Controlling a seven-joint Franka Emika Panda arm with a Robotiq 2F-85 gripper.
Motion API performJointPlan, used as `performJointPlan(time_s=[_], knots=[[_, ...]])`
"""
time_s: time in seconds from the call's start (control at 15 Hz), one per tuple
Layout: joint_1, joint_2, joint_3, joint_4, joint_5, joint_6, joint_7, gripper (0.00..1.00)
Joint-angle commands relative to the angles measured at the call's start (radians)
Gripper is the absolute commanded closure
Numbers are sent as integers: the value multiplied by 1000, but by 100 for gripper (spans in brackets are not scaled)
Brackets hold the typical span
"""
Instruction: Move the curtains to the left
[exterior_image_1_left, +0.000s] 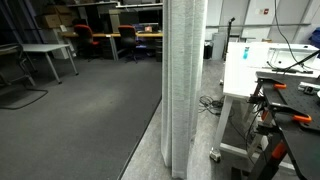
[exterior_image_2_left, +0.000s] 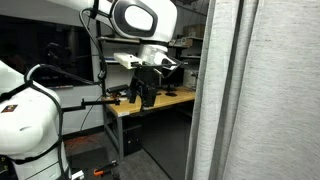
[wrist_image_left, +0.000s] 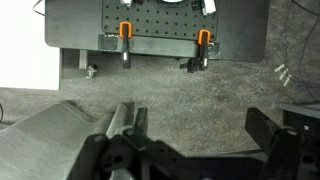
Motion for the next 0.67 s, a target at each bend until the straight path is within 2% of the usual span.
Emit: performJointPlan(time_s=[0.0, 0.4, 0.6], knots=[[-7, 1, 7, 1, 3, -1, -3, 0], [-8, 1, 7, 4, 5, 9, -2, 0], [-11, -13, 9, 3, 2, 50, 3, 0]])
